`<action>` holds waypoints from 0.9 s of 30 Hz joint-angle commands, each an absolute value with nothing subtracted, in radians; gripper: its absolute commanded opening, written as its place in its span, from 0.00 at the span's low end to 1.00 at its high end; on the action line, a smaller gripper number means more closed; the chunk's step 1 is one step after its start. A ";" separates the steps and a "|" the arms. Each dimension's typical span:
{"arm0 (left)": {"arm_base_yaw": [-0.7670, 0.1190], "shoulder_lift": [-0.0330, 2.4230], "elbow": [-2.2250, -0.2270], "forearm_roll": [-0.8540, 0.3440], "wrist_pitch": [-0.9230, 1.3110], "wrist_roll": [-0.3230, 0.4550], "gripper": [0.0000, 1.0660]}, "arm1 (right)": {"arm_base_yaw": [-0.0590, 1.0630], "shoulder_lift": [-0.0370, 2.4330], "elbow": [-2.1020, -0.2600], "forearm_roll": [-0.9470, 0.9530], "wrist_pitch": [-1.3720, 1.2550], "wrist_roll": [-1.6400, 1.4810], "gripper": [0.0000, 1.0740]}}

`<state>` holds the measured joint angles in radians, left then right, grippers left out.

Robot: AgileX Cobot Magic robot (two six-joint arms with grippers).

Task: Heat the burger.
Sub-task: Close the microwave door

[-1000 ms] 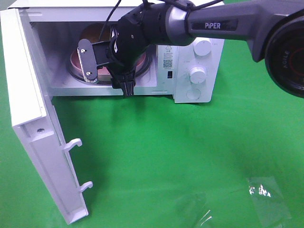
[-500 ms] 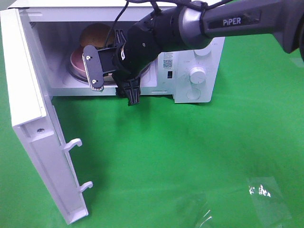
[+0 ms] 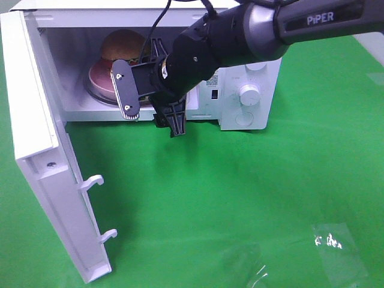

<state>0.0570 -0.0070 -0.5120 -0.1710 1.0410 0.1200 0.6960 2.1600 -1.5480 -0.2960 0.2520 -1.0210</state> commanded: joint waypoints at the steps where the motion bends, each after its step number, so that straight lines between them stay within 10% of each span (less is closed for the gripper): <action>1: 0.058 -0.023 -0.510 -0.173 1.036 0.120 0.92 | 0.698 2.116 -1.520 -0.319 0.225 -0.983 0.71; 27: 0.058 -0.023 -0.510 -0.173 1.036 0.120 0.92 | 0.695 1.825 -1.200 -0.345 0.122 -0.890 0.71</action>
